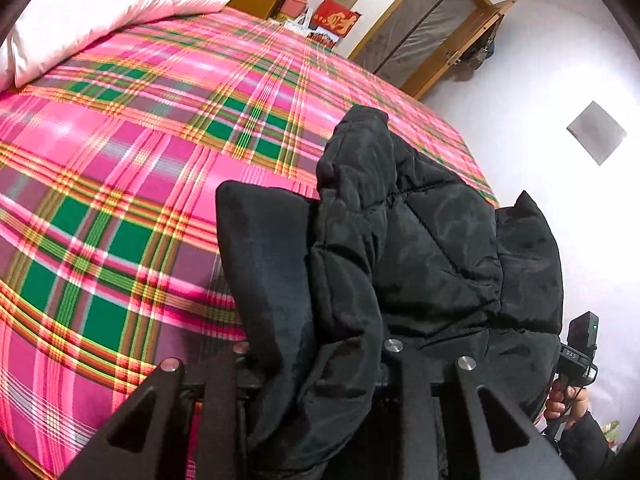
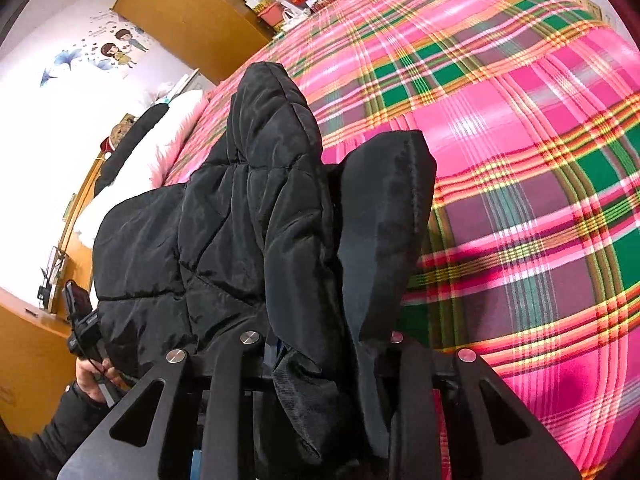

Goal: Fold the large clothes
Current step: 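Hold the lifted bundle with both tools and carry it across the bedspread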

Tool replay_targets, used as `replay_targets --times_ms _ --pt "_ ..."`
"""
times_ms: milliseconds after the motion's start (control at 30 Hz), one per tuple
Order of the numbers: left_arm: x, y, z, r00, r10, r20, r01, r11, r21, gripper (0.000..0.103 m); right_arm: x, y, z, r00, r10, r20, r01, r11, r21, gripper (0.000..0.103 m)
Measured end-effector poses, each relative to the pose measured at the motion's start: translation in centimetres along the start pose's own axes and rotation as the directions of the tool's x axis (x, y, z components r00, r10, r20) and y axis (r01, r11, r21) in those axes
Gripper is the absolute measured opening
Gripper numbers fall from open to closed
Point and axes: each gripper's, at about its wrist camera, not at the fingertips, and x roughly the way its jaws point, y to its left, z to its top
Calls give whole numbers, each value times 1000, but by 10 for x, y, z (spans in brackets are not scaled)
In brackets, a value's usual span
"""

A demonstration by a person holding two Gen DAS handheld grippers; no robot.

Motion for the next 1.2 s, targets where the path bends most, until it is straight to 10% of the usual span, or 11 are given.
replay_targets --times_ms 500,1200 --pt "-18 -7 50 998 -13 63 12 1000 16 28 3 30 43 998 24 50 -23 999 -25 25" --pt "56 -14 200 995 -12 95 7 998 57 29 84 42 186 997 33 74 -32 999 -13 25"
